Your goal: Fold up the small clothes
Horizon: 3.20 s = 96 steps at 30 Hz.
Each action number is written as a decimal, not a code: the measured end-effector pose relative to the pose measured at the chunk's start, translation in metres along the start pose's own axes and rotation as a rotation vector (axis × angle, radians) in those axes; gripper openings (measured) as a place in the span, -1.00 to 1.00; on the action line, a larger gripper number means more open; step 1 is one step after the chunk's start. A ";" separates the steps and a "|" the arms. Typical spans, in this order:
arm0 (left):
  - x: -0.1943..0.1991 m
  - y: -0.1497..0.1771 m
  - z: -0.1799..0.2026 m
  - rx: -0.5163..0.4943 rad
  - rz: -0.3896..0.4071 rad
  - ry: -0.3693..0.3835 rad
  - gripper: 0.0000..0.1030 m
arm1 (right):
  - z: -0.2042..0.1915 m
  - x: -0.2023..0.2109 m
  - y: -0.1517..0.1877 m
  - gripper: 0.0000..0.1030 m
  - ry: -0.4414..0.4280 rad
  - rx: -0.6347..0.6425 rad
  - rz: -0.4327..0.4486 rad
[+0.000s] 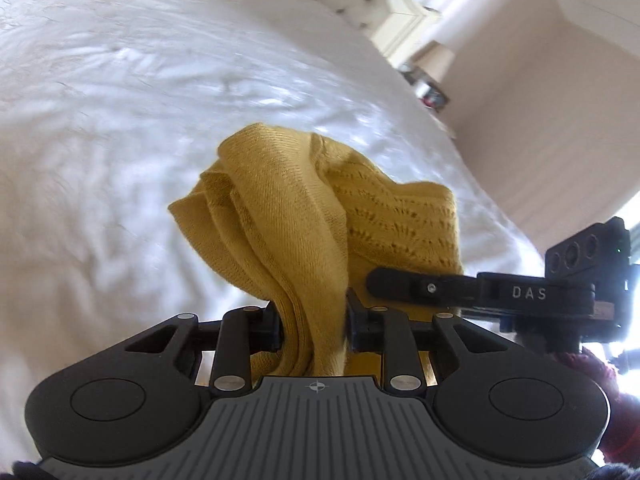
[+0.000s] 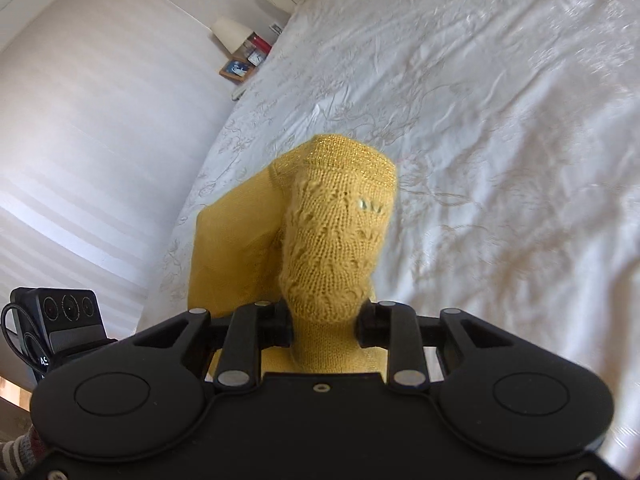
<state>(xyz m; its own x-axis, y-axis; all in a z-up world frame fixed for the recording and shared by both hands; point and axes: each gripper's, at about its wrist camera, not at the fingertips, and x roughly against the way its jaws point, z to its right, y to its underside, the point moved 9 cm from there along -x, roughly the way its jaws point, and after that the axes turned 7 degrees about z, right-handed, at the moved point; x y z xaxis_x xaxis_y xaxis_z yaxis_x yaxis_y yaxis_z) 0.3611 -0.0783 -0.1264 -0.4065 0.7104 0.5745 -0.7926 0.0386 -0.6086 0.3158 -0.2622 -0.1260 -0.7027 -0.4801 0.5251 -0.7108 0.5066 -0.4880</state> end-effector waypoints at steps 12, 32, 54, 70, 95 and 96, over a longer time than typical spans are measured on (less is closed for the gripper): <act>0.005 0.070 0.055 0.065 -0.088 -0.003 -0.48 | 0.037 0.065 0.035 -0.26 -0.031 -0.064 -0.117; -0.024 0.129 0.033 -0.277 -0.111 -0.423 0.06 | 0.111 0.061 0.105 0.63 0.354 0.362 -0.225; -0.038 0.089 0.001 -0.123 -0.118 -0.470 0.61 | 0.126 0.047 0.023 0.99 0.431 0.264 -0.066; -0.099 0.100 -0.051 -0.026 -0.283 -0.566 1.00 | 0.186 -0.010 0.028 1.00 0.576 0.212 -0.160; 0.021 0.053 0.080 -0.225 0.002 -0.722 0.97 | 0.072 0.125 0.024 0.99 0.447 0.375 0.097; 0.026 0.051 0.084 -0.243 0.022 -0.737 0.97 | 0.066 0.129 0.027 0.99 0.473 0.378 0.107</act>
<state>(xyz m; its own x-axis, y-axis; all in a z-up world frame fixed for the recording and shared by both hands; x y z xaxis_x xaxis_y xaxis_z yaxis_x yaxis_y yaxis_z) 0.2720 -0.1165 -0.0962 -0.6863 0.0648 0.7244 -0.6931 0.2437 -0.6784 0.2040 -0.3583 -0.1175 -0.7421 -0.0269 0.6698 -0.6600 0.2039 -0.7230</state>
